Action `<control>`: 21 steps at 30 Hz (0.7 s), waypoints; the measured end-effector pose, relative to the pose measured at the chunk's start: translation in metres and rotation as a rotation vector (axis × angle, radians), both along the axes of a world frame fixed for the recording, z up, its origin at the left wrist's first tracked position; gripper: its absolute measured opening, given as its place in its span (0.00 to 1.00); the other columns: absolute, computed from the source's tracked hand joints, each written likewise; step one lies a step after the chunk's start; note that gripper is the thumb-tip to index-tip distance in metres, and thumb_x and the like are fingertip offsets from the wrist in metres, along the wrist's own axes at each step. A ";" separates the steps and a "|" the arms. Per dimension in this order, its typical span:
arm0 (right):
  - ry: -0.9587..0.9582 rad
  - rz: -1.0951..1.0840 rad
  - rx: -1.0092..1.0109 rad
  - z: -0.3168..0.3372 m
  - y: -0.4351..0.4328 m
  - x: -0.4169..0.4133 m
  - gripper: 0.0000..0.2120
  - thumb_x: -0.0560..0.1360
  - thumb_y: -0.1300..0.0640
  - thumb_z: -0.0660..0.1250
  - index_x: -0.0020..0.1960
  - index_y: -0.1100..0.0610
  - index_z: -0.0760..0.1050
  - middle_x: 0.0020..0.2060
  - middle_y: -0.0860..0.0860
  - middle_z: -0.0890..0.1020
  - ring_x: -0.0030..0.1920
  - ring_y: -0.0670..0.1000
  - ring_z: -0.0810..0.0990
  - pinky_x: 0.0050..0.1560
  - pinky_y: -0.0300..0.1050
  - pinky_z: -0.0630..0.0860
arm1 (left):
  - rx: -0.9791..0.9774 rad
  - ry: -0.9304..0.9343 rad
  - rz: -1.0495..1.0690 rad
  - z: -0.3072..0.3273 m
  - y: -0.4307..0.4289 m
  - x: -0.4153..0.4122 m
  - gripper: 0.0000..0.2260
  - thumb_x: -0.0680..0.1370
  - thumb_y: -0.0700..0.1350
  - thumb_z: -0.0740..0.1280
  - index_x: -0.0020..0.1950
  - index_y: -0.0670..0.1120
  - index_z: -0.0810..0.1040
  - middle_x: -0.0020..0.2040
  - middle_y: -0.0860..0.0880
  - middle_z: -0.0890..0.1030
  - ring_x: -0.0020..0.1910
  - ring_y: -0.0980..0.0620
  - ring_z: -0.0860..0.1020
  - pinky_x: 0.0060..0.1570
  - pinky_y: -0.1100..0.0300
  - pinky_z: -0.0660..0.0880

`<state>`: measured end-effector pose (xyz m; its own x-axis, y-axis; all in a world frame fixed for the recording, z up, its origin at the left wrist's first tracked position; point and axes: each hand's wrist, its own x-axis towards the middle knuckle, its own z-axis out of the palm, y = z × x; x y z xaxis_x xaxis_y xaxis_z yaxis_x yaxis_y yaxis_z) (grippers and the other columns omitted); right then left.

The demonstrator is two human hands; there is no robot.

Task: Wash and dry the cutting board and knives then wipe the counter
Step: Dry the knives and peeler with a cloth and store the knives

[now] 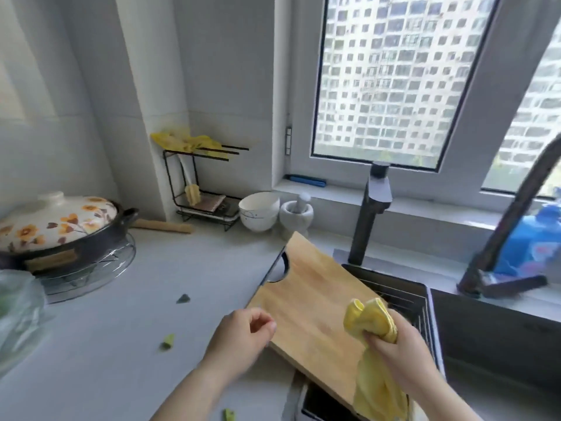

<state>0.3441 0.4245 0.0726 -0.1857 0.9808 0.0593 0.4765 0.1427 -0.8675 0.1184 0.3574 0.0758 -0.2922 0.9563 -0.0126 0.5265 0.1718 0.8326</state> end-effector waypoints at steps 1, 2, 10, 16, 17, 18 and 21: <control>-0.003 -0.057 -0.016 -0.005 0.005 0.021 0.14 0.69 0.67 0.68 0.43 0.49 0.73 0.35 0.44 0.77 0.38 0.46 0.74 0.37 0.38 0.68 | -0.033 0.024 -0.053 -0.006 0.013 0.021 0.11 0.75 0.44 0.65 0.33 0.54 0.74 0.30 0.55 0.78 0.35 0.56 0.76 0.43 0.61 0.73; -0.005 -0.114 -0.030 -0.010 0.010 0.041 0.13 0.69 0.67 0.68 0.40 0.48 0.72 0.35 0.45 0.77 0.38 0.48 0.74 0.36 0.39 0.68 | -0.063 0.051 -0.113 -0.010 0.025 0.043 0.10 0.76 0.45 0.64 0.34 0.55 0.74 0.33 0.57 0.78 0.37 0.57 0.76 0.44 0.62 0.73; 0.061 -0.393 -0.164 -0.045 0.012 0.134 0.13 0.70 0.66 0.68 0.35 0.52 0.70 0.32 0.49 0.76 0.35 0.51 0.73 0.35 0.41 0.67 | -0.370 0.446 -0.479 -0.053 0.082 0.177 0.13 0.77 0.48 0.59 0.59 0.50 0.76 0.60 0.51 0.77 0.59 0.49 0.75 0.54 0.60 0.72; 0.073 -0.457 -0.222 -0.059 0.003 0.158 0.12 0.71 0.66 0.68 0.36 0.52 0.70 0.32 0.49 0.75 0.34 0.46 0.72 0.33 0.37 0.65 | -0.462 0.609 -0.607 -0.066 0.107 0.219 0.07 0.76 0.48 0.59 0.50 0.49 0.74 0.42 0.51 0.74 0.48 0.48 0.75 0.42 0.59 0.70; 0.071 -0.462 -0.226 -0.062 0.004 0.161 0.13 0.71 0.65 0.68 0.35 0.51 0.70 0.33 0.49 0.75 0.34 0.46 0.72 0.33 0.37 0.65 | -0.487 0.682 -0.641 -0.065 0.110 0.224 0.06 0.76 0.49 0.59 0.49 0.48 0.72 0.39 0.51 0.72 0.46 0.48 0.73 0.39 0.60 0.69; 0.071 -0.468 -0.231 -0.065 0.005 0.163 0.13 0.71 0.65 0.68 0.35 0.51 0.70 0.33 0.49 0.76 0.34 0.47 0.72 0.33 0.37 0.65 | -0.498 0.775 -0.691 -0.064 0.112 0.231 0.07 0.75 0.50 0.61 0.50 0.48 0.71 0.41 0.50 0.72 0.46 0.47 0.73 0.40 0.59 0.69; 0.073 -0.494 -0.279 -0.071 0.007 0.168 0.11 0.71 0.63 0.68 0.37 0.50 0.70 0.34 0.49 0.77 0.38 0.52 0.75 0.37 0.43 0.68 | -0.506 1.013 -0.876 -0.072 0.107 0.251 0.26 0.72 0.55 0.64 0.66 0.44 0.65 0.61 0.44 0.71 0.61 0.44 0.69 0.58 0.52 0.66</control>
